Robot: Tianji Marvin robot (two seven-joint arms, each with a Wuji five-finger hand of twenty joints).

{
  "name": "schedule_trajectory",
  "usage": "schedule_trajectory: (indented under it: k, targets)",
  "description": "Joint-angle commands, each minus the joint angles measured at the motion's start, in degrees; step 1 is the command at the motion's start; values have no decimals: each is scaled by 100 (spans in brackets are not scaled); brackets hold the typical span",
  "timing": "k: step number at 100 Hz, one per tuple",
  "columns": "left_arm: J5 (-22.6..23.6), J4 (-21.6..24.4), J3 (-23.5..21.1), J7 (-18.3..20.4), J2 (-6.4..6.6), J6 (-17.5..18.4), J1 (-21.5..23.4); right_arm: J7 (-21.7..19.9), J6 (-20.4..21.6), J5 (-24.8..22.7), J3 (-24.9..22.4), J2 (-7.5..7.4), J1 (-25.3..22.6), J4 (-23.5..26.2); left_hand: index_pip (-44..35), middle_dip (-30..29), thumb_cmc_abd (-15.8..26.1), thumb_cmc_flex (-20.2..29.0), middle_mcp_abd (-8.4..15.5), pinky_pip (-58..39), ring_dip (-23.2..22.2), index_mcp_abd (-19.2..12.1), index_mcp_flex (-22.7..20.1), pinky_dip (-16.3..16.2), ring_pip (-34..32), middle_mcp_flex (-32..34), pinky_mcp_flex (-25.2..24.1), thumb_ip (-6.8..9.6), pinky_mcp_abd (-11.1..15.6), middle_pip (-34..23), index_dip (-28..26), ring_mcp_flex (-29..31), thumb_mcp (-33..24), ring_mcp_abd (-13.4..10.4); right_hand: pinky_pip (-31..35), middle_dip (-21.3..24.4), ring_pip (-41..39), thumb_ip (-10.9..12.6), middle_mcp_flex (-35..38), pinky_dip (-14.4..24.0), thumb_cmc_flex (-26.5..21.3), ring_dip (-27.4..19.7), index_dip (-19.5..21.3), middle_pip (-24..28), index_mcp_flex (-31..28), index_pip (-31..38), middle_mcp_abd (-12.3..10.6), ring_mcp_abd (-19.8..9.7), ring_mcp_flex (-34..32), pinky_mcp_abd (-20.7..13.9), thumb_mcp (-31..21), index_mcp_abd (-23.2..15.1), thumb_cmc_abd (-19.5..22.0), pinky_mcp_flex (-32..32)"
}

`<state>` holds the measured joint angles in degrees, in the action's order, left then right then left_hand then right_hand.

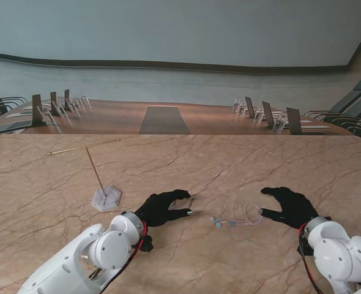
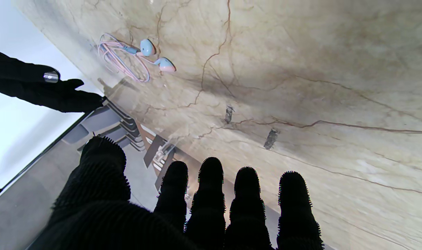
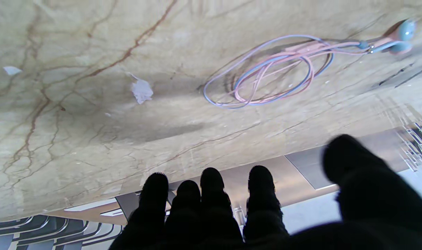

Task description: Take the wired earphone off the rack, coil the cable and place them on the table

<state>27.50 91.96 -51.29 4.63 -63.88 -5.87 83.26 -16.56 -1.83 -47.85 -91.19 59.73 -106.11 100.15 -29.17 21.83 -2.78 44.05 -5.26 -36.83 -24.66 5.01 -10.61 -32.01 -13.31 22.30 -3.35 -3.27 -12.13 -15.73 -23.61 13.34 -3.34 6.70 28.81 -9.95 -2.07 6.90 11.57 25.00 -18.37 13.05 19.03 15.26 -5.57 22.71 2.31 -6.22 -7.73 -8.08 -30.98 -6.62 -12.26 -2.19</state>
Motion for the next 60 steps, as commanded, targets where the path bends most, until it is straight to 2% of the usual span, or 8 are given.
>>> schedule_trajectory:
  k: [1, 6, 9, 12, 16, 33, 46, 60]
  targets:
    - [32, 86, -18, -10, 19, 4, 121, 11, 13, -78, 16, 11, -28, -14, 133, -72, 197, 88, 151, 112, 77, -126, -136, 61, 114, -178, -72, 200, 172, 106, 79, -120, 121, -165, -228, 62, 148, 720, -155, 68, -391, 16, 278, -116, 73, -32, 78, -212, 241, -258, -381, 82, -92, -97]
    - [63, 99, -39, -44, 17, 21, 154, -32, -19, -80, 27, 2, 7, -57, 131, -79, 195, 91, 135, 107, 76, -121, -155, 47, 107, -167, -69, 200, 169, 96, 80, -105, 123, -166, -317, 103, 215, 1382, -155, 76, -435, -10, 315, -206, 67, -106, 31, -266, 257, -296, -1104, 63, -277, -89]
    - [73, 104, -47, -66, 15, 26, 169, -74, -43, -88, 36, -5, 25, -77, 132, -82, 193, 95, 133, 104, 74, -115, -160, 38, 101, -159, -70, 201, 155, 90, 81, -92, 122, -155, -333, 109, 220, 1498, -158, 95, -423, -1, 320, -223, 74, -143, 26, -265, 262, -305, -1458, 67, -398, -91]
    - [78, 112, -54, -74, 15, 26, 182, -87, -46, -99, 44, -9, 44, -107, 135, -87, 204, 92, 130, 102, 73, -112, -160, 31, 100, -172, -72, 200, 152, 93, 82, -97, 123, -157, -359, 125, 231, 1447, -167, 103, -318, -8, 313, -258, 80, -202, 25, -270, 265, -318, -1648, 68, -475, -90]
    - [87, 127, -67, -79, 17, 24, 203, -45, -15, -94, 50, -4, 60, -157, 146, -90, 202, 90, 151, 101, 73, -119, -141, 23, 101, -176, -73, 198, 152, 89, 86, -104, 129, -169, -404, 135, 232, 1035, -161, 127, -173, -44, 368, -289, 70, -293, 19, -278, 263, -325, -1631, 60, -451, -81]
    - [198, 185, -136, -101, 34, 51, 295, 123, 138, 126, -48, 29, -40, -136, 160, -155, 231, 83, 219, 235, 116, -154, -117, 54, 163, -233, -78, 197, 215, 132, 100, -183, 144, -249, -670, 189, 270, -25, -163, 157, 123, -215, 453, -405, 53, -222, -97, -424, 249, -444, -359, -15, -25, -63]
    - [254, 245, -192, -99, 49, 65, 392, 187, 224, 216, -140, 50, -248, -4, 210, -342, 238, 77, 256, 745, 252, -143, -88, 203, 297, -385, -78, 199, 311, 201, 168, -367, 183, -362, -897, 263, 302, -373, -169, 176, 499, -412, 388, -568, 51, -375, -139, -468, 252, -528, 238, -3, 285, -46]
    - [377, 368, -294, -71, 84, 91, 574, 210, 260, 334, -255, 73, -548, 208, 262, -464, 308, -21, 285, 1448, 383, -131, -81, 276, 437, -542, -80, 204, 460, 223, 230, -581, 260, -486, -1169, 360, 318, -567, -172, 262, 803, -617, 361, -792, 13, -732, -171, -496, 254, -588, 319, -24, 421, -16]
